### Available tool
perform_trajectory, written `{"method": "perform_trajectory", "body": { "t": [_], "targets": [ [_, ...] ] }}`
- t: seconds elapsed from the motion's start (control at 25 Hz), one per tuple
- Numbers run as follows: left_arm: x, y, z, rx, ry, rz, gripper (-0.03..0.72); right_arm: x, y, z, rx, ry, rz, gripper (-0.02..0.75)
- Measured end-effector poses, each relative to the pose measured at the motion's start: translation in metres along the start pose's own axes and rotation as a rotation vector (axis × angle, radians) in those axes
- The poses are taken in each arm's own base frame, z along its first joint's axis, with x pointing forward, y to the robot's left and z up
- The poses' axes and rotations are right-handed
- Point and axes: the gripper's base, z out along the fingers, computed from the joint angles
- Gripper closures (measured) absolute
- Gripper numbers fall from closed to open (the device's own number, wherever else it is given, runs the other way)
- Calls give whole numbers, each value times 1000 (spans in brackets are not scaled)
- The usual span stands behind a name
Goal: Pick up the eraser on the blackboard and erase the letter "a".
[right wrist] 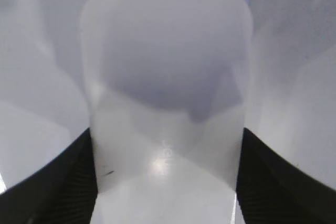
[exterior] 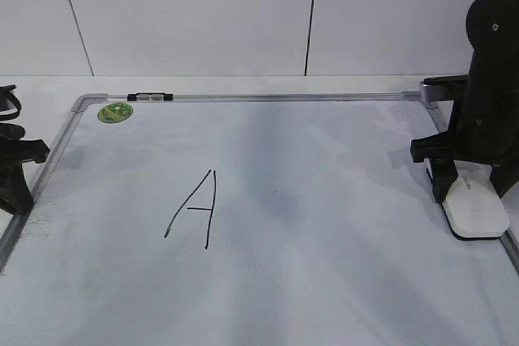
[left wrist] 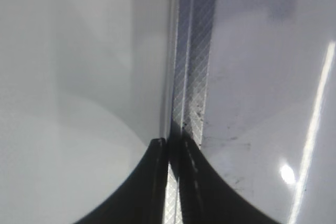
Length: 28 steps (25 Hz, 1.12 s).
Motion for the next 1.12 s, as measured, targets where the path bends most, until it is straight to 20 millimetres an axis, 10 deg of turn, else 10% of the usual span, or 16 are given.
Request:
{"method": "perform_trajectory", "body": {
  "t": [1.12],
  "targets": [
    [-1,0,0,4,-10,-4,642,-9,-1,-19,1,5,14,71]
  ]
}}
